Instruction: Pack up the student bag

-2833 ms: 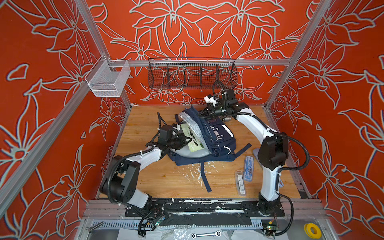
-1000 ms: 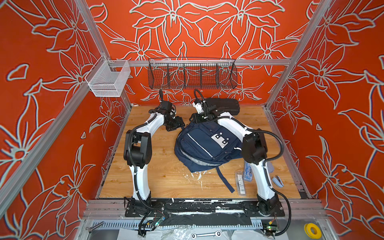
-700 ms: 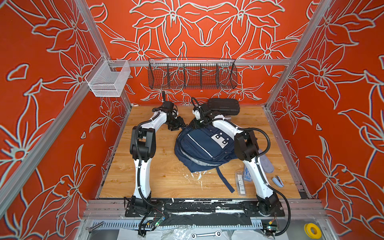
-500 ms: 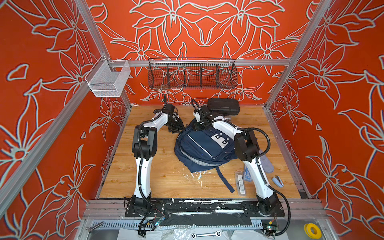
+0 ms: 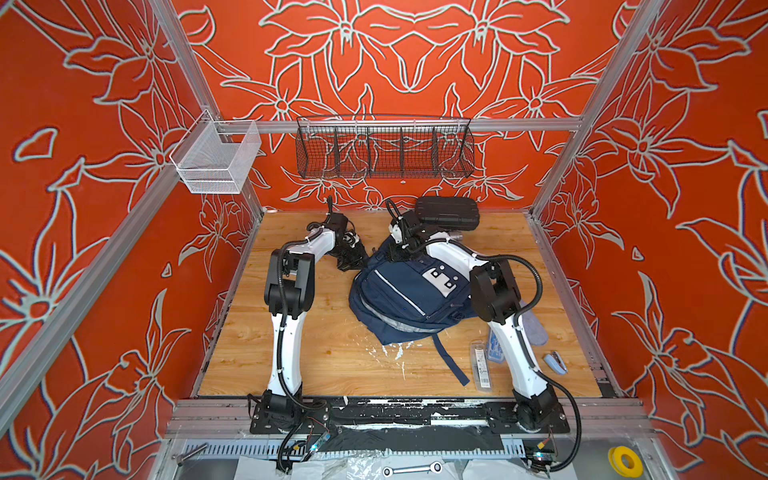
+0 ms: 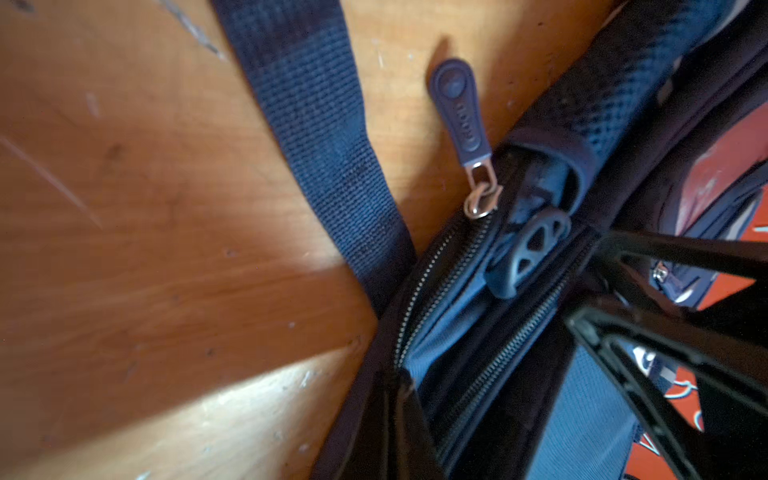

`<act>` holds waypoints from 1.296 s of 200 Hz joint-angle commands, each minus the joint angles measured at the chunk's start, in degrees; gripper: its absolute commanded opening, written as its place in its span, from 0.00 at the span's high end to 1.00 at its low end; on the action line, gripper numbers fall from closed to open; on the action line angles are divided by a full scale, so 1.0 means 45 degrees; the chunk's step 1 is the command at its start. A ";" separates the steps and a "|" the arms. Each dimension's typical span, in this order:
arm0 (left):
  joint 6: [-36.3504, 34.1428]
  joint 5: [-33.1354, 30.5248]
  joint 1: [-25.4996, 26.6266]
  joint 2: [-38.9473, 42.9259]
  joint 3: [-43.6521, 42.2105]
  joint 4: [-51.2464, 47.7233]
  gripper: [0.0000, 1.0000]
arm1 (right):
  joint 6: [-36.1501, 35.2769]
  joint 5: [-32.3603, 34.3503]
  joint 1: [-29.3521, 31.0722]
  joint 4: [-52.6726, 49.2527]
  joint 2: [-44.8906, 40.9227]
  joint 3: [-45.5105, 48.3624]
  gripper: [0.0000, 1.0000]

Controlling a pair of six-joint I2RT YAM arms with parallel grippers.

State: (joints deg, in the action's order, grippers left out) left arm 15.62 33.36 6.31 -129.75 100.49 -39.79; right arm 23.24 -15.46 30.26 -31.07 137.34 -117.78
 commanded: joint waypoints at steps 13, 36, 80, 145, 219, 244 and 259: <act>0.0269 0.0811 0.0173 0.1338 -0.1691 0.1033 1.00 | 0.3482 -0.0204 -0.0231 0.0056 -0.0506 -0.0338 0.43; 0.0437 0.0662 0.0402 0.1990 -0.2555 0.1708 1.00 | 0.3770 0.0032 0.0024 -0.0456 -0.0035 -0.1586 0.42; 0.1563 0.0340 0.0435 0.2326 -0.3212 0.2301 0.59 | 0.3100 0.0307 0.0047 -0.1457 0.0666 -0.2142 0.50; 0.3254 -0.0904 0.0317 0.2428 -0.1468 0.2163 0.43 | 0.2695 0.0144 0.0031 -0.1687 0.0516 -0.0402 0.77; 0.5483 -0.1680 0.0590 0.0026 0.0561 0.2452 0.53 | 0.3064 0.0069 0.0111 -0.1376 0.0569 0.1127 0.87; 0.5631 -0.2110 0.0688 -0.0659 0.1149 0.1914 0.56 | 0.3103 -0.0058 0.0139 -0.1416 0.0635 0.1343 0.89; 0.5740 -0.2393 0.0793 -0.0885 0.1247 0.2036 0.55 | 0.3091 -0.0093 0.0186 -0.1349 0.0623 0.1446 0.91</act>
State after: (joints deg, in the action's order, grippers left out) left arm 39.51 25.58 9.08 -132.16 104.20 -29.08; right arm 35.97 -15.57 30.20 -30.98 137.36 -114.93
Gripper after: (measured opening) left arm 0.443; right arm 0.107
